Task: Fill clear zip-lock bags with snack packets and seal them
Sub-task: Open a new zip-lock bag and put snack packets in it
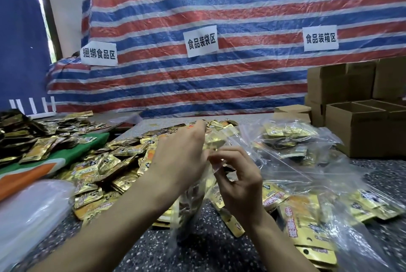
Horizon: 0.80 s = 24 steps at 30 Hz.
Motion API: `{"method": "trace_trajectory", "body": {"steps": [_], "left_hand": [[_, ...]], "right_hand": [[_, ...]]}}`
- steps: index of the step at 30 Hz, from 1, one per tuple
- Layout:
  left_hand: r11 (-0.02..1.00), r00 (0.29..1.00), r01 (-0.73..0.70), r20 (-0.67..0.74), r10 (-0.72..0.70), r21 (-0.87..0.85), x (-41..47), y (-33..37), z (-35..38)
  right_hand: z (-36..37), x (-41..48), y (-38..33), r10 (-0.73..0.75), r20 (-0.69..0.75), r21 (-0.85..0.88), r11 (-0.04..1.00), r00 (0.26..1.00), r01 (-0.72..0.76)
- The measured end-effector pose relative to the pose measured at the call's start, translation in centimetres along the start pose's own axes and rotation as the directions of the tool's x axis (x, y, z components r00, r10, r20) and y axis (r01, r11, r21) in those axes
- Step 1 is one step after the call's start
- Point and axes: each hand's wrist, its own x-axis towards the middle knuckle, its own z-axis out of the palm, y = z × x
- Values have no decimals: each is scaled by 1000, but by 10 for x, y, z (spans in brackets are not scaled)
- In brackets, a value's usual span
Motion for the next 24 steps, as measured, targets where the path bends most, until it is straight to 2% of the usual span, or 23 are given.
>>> {"method": "trace_trajectory", "body": {"steps": [3,5,9,12,14,18,20,22,24], "left_hand": [[989,997,21,72,-11,-146,-3,-8,-4],[977,990,-33,128,61,-211,-10,-14,-14],[954,915,-293,307,261,63,-22,-28,-29],[941,915,-337,245,321,28,-23,-43,-39],[941,923,-337,190,335,-25,-24,-53,-45],[954,943,-298,145,298,-25,-26,-81,-57],[963,952,-258,149,266,-75,-27,-91,-64],[962,958,-194,172,228,-194,-29,-97,-70],[938,964,-103,198,176,-331,-30,-101,-72]], "right_hand": [[-1,-1,2,-9,4,-36,999,1000,9],[-2,-1,4,-10,1,-64,998,1000,10],[-4,2,3,16,8,-72,997,1000,-16],[-10,7,-3,-4,135,-134,991,991,22],[-14,13,-7,37,250,-201,979,967,15],[-25,32,-15,150,458,-376,926,876,38],[-33,48,-18,223,577,-431,900,786,62],[-41,66,-24,280,662,-465,881,696,88],[-48,86,-33,301,703,-469,877,645,102]]}}
